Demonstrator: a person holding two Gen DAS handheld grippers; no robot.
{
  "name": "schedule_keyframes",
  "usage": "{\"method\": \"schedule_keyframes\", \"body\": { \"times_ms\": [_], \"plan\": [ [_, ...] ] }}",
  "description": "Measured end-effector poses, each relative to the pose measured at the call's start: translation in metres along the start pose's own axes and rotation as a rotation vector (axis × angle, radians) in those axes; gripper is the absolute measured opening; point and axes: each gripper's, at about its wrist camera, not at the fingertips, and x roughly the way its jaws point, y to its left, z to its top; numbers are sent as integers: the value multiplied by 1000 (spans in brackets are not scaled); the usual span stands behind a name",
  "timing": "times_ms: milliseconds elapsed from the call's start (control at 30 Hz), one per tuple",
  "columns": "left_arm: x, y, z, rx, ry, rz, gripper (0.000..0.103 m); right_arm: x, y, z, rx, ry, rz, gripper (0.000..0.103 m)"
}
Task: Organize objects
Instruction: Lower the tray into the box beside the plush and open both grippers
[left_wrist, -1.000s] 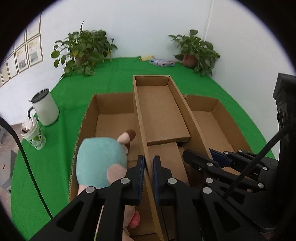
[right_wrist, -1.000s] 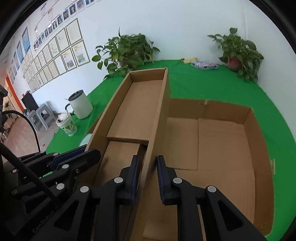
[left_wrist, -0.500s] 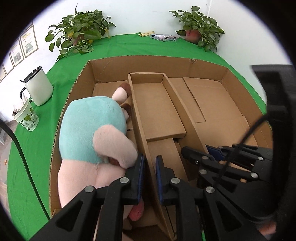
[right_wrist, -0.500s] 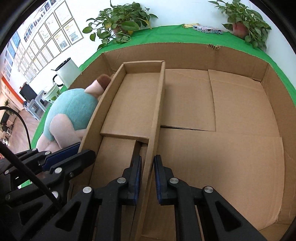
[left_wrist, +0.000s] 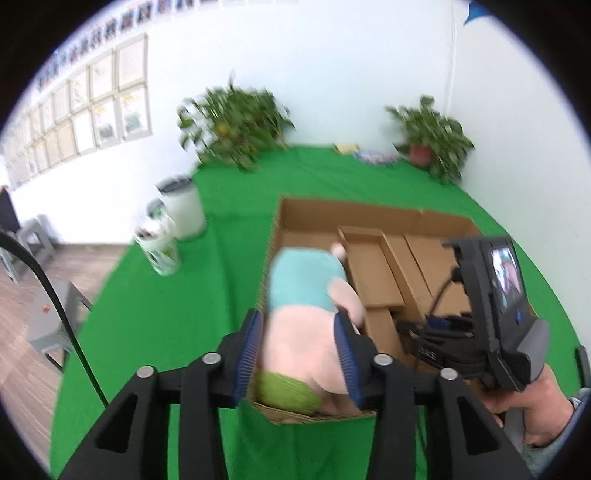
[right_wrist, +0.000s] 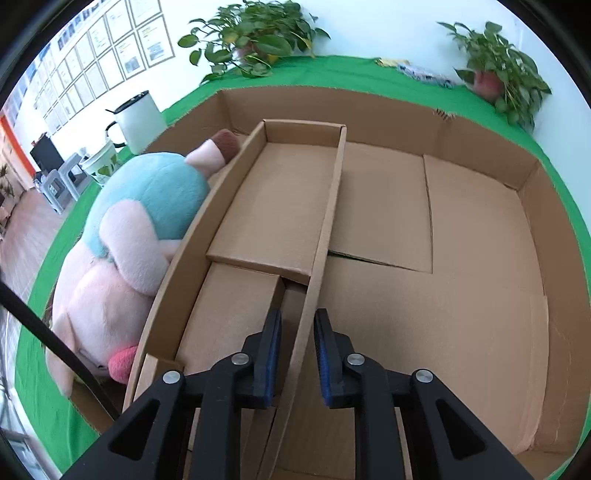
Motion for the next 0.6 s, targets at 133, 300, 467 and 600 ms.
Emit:
{"method": "schedule_keyframes", "body": {
  "times_ms": [133,300,467,600],
  "plan": [
    [-51,1,3,-1,-224,87,80,-41,-4,-5,25,-131,-16,53],
    [-89,-20,-8,46,-325,89,81,-128,1,-48,-2,-346,-3,80],
    [-99,-42,-40,31,-252,72,81,-196,-10,-117,47,-457,-14,90],
    [-100,-61,-74,28,-200,35,81,-231,-21,-171,58,-486,-62,90]
  ]
}}
